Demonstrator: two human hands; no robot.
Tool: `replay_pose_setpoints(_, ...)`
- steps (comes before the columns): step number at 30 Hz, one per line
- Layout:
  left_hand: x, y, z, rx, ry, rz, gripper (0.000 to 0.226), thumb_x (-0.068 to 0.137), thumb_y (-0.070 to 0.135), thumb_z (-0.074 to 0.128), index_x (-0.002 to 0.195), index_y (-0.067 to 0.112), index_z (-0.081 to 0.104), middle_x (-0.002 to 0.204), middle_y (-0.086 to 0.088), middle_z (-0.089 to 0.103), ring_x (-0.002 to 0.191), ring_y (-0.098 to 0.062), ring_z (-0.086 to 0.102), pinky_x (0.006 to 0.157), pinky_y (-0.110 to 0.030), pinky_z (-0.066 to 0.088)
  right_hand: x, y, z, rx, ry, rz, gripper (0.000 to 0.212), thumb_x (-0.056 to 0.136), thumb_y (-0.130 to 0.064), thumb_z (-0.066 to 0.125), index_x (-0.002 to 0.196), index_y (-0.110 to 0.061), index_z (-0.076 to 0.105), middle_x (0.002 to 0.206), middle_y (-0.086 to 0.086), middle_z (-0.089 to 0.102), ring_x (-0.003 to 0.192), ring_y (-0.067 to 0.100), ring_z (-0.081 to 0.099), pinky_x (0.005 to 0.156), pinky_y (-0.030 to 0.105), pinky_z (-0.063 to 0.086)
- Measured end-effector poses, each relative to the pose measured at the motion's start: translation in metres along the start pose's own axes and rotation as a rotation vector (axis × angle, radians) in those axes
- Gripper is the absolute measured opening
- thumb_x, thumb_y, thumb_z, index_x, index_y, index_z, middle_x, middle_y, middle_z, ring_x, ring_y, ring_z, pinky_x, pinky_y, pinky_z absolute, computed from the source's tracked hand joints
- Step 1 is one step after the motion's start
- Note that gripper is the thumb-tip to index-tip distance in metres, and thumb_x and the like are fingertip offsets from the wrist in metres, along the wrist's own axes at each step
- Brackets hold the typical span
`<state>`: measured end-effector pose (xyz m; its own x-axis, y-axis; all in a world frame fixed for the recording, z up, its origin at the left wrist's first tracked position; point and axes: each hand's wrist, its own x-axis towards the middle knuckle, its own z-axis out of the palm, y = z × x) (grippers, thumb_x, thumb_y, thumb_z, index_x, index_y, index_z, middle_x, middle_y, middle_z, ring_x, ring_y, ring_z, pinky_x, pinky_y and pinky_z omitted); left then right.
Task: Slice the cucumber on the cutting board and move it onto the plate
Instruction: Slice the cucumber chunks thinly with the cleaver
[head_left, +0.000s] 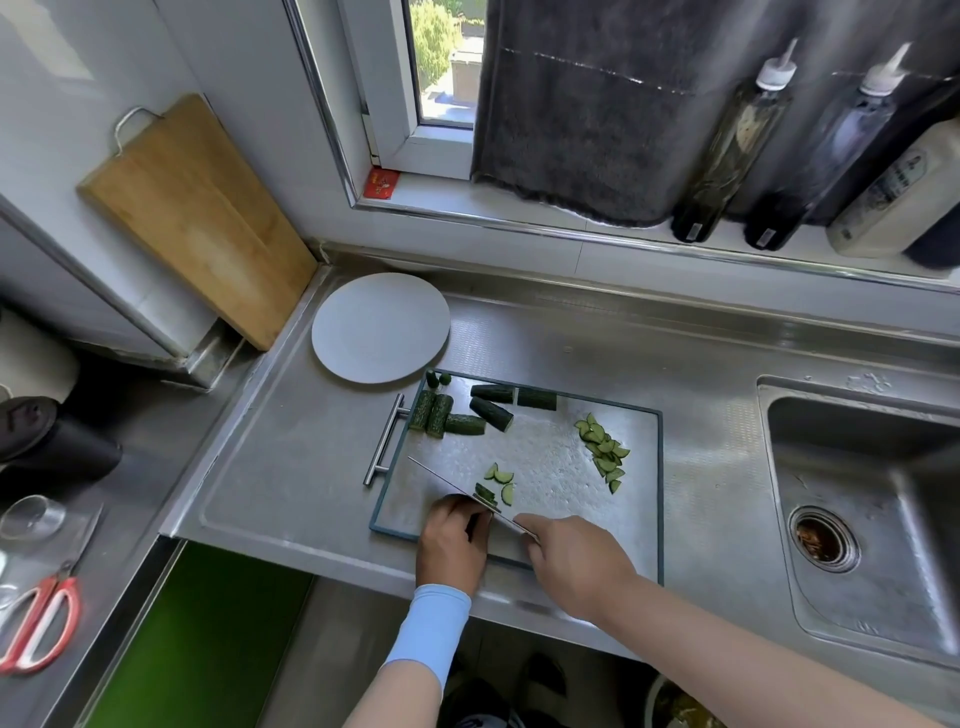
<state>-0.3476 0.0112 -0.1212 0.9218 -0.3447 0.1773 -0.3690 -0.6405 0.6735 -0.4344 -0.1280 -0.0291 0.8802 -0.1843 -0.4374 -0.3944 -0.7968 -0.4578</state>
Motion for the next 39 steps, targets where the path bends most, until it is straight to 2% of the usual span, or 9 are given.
replay_pose_setpoints(3, 0.000, 0.001, -0.001, 0.008, -0.012, -0.016, 0.016, 0.073, 0.005, 0.079, 0.084, 0.015, 0.074, 0.090, -0.004, 0.067, 0.084, -0.018, 0.058, 0.081, -0.014, 0.040, -0.008, 0.005, -0.002, 0.004, 0.010, -0.005, 0.033, 0.103, -0.026, 0.037, 0.127, -0.026, 0.058, 0.095, 0.005, 0.071, 0.088, 0.027, 0.063, 0.078, 0.037, 0.052)
replay_pose_setpoints(7, 0.000, 0.000, -0.002, 0.004, -0.023, -0.010, 0.016, 0.074, 0.003, 0.076, 0.084, 0.015, 0.073, 0.088, -0.003, 0.066, 0.083, -0.020, 0.058, 0.079, -0.021, 0.046, -0.013, 0.010, -0.003, -0.019, 0.005, -0.012, 0.023, 0.102, -0.026, 0.037, 0.110, -0.026, 0.059, 0.086, 0.003, 0.068, 0.078, 0.028, 0.057, 0.070, 0.036, 0.049)
replay_pose_setpoints(12, 0.000, 0.000, -0.002, -0.004, -0.020, -0.027, 0.015, 0.074, 0.005, 0.077, 0.083, 0.016, 0.074, 0.088, -0.002, 0.066, 0.082, -0.019, 0.059, 0.079, -0.019, 0.045, -0.009, 0.007, -0.001, 0.008, -0.010, 0.015, 0.024, 0.102, -0.025, 0.037, 0.109, -0.028, 0.060, 0.086, 0.001, 0.067, 0.082, 0.027, 0.059, 0.071, 0.035, 0.050)
replay_pose_setpoints(15, 0.000, -0.002, 0.000, -0.013, -0.023, -0.025, 0.016, 0.073, 0.004, 0.079, 0.082, 0.016, 0.074, 0.086, -0.001, 0.066, 0.081, -0.019, 0.059, 0.077, -0.017, 0.044, -0.002, 0.003, 0.000, 0.006, -0.040, 0.023, 0.022, 0.099, -0.020, 0.039, 0.082, -0.031, 0.049, 0.069, -0.005, 0.051, 0.074, 0.024, 0.051, 0.054, 0.028, 0.035)
replay_pose_setpoints(18, -0.001, -0.003, 0.001, -0.019, -0.032, -0.018, 0.018, 0.072, 0.003, 0.079, 0.084, 0.016, 0.075, 0.087, -0.001, 0.066, 0.082, -0.019, 0.060, 0.077, -0.014, 0.041, 0.007, -0.001, 0.001, 0.011, -0.058, 0.044, 0.031, 0.096, -0.017, 0.039, 0.069, -0.031, 0.037, 0.064, -0.006, 0.043, 0.071, 0.023, 0.046, 0.053, 0.029, 0.030)
replay_pose_setpoints(25, 0.000, -0.005, -0.001, -0.007, -0.034, 0.034, 0.020, 0.072, 0.001, 0.079, 0.086, 0.014, 0.075, 0.090, -0.003, 0.065, 0.089, -0.016, 0.054, 0.080, -0.015, 0.039, 0.011, -0.004, 0.003, 0.004, -0.041, 0.010, 0.018, 0.098, -0.019, 0.039, 0.093, -0.030, 0.052, 0.072, -0.005, 0.048, 0.072, 0.023, 0.045, 0.058, 0.032, 0.034)
replay_pose_setpoints(29, -0.002, -0.003, 0.000, -0.013, -0.023, -0.011, 0.017, 0.073, 0.004, 0.079, 0.084, 0.016, 0.074, 0.087, -0.002, 0.064, 0.085, -0.016, 0.056, 0.078, -0.019, 0.044, 0.007, -0.002, 0.004, 0.007, -0.034, -0.004, 0.014, 0.098, -0.021, 0.040, 0.088, -0.030, 0.044, 0.066, -0.006, 0.042, 0.071, 0.024, 0.045, 0.052, 0.028, 0.030)
replay_pose_setpoints(33, -0.002, -0.002, -0.001, -0.005, -0.020, -0.044, 0.015, 0.074, 0.006, 0.079, 0.084, 0.016, 0.074, 0.089, -0.003, 0.066, 0.084, -0.020, 0.060, 0.080, -0.017, 0.042, -0.006, 0.003, 0.002, 0.017, 0.002, -0.014, 0.019, 0.101, -0.025, 0.038, 0.104, -0.029, 0.057, 0.077, -0.005, 0.056, 0.072, 0.022, 0.050, 0.062, 0.033, 0.039)
replay_pose_setpoints(39, -0.002, -0.005, 0.001, 0.032, -0.027, -0.031, 0.015, 0.074, 0.005, 0.077, 0.084, 0.015, 0.073, 0.090, -0.004, 0.066, 0.085, -0.021, 0.061, 0.084, -0.019, 0.042, -0.019, 0.009, -0.002, 0.001, 0.014, -0.024, 0.023, 0.104, -0.027, 0.037, 0.107, -0.027, 0.060, 0.080, -0.001, 0.064, 0.073, 0.023, 0.054, 0.070, 0.036, 0.048)
